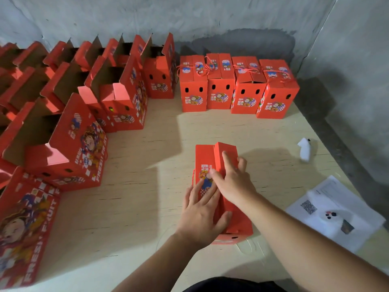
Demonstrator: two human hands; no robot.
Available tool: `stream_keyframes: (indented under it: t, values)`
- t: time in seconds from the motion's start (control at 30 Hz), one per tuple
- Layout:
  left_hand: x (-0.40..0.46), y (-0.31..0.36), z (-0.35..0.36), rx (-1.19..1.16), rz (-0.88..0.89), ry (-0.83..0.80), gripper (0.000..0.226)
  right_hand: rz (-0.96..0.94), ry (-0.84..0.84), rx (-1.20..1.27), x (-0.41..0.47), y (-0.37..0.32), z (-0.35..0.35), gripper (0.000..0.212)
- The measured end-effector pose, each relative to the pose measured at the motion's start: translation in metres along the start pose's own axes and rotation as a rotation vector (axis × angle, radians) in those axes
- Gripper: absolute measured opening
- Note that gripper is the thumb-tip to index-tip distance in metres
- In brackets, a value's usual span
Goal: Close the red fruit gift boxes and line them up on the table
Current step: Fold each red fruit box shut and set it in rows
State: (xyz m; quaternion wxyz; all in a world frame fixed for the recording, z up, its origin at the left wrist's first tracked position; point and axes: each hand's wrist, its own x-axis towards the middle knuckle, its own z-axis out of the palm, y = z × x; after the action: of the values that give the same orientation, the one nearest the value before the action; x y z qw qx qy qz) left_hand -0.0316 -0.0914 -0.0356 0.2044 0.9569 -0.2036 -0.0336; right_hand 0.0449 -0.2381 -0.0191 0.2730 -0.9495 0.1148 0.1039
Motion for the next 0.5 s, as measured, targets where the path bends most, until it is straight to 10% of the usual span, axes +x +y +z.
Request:
stream_keyframes:
  t: [0.5]
  values:
    - [0.001, 0.033, 0.009, -0.142, -0.199, 0.011, 0.096, -0.02, 0.051, -0.232, 0.061, -0.019, -0.012, 0.053]
